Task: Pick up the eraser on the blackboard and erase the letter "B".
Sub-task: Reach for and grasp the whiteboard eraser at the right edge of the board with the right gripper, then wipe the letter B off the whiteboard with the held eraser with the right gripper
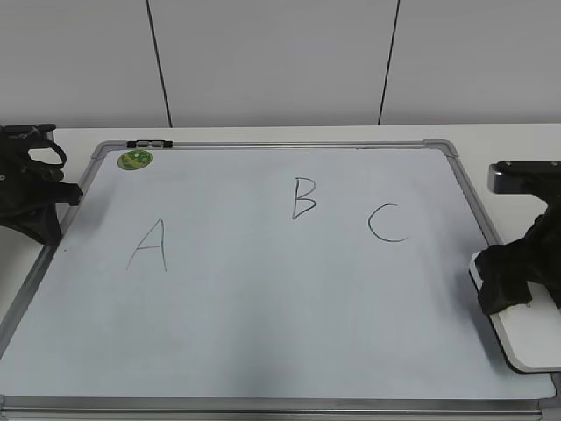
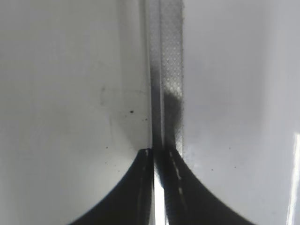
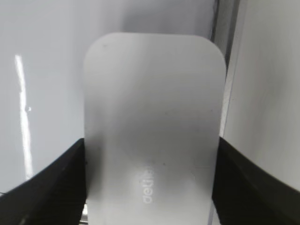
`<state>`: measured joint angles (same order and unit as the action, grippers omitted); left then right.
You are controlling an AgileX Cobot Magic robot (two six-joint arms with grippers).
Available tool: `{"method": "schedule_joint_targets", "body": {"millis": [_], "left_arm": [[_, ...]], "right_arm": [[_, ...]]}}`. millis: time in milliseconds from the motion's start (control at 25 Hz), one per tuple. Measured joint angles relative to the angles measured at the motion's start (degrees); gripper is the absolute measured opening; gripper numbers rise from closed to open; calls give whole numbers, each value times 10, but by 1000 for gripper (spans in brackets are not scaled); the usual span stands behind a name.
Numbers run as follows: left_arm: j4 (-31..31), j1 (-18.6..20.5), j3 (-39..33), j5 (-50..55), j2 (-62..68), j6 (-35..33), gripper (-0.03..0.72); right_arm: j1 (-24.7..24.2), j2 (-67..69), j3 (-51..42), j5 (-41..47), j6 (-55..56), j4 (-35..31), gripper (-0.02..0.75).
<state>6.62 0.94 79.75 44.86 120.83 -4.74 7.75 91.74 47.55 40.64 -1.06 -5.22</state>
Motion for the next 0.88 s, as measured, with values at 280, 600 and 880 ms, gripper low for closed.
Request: {"method": "schedule_joint_targets", "body": {"millis": [280,600,880], "left_arm": [[0,0,0,0,0,0,43],[0,0,0,1,0,0,43],[1,0,0,1,0,0,43]], "right_arm": [[1,-35,66,68,-22,-23,537],[4,0,212,162,-46,-56,537],[56,103,366,226,-46,-50,537]]}}
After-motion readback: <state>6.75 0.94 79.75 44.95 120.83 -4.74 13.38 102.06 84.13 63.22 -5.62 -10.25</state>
